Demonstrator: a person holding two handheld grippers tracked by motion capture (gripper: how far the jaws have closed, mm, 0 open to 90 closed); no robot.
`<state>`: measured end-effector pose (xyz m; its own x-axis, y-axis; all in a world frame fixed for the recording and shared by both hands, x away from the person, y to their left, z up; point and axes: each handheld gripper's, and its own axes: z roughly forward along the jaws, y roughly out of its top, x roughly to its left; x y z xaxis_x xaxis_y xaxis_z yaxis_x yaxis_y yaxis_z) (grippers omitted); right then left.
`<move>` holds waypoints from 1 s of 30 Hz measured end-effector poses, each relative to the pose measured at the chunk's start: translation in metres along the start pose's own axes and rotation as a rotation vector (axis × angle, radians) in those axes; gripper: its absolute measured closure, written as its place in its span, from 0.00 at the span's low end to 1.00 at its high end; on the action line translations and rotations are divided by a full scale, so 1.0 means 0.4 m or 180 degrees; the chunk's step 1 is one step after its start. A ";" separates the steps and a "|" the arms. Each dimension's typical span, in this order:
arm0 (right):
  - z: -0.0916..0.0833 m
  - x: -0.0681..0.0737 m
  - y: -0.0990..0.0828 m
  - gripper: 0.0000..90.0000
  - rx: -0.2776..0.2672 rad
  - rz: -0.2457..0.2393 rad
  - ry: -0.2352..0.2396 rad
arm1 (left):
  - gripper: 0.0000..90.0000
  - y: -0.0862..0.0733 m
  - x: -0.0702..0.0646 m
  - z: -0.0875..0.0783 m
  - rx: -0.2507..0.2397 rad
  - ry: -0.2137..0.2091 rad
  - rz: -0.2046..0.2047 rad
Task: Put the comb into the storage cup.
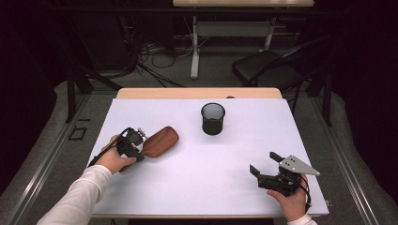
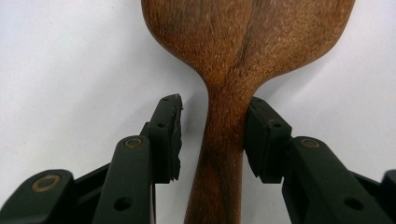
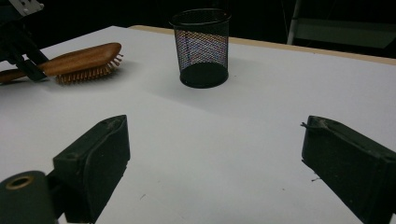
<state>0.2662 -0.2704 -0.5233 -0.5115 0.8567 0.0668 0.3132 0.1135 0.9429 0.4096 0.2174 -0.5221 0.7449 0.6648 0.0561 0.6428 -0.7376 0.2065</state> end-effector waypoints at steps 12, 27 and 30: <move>0.001 0.000 0.000 0.08 0.0006 -0.0011 0.0010 | 0.58 0.000 -0.008 0.011 -0.0024 0.0013 0.0089; 0.003 0.000 -0.001 0.09 -0.0005 -0.0018 0.0022 | 0.69 0.008 -0.018 0.011 -0.0036 0.0014 0.0177; 0.003 0.000 -0.002 0.09 0.0003 -0.0020 0.0019 | 0.72 0.010 -0.020 0.010 -0.0019 0.0018 0.0191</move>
<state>0.2672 -0.2699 -0.5243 -0.5182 0.8530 0.0627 0.3107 0.1195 0.9430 0.4070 0.2089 -0.5257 0.7810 0.6201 0.0741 0.5960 -0.7755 0.2083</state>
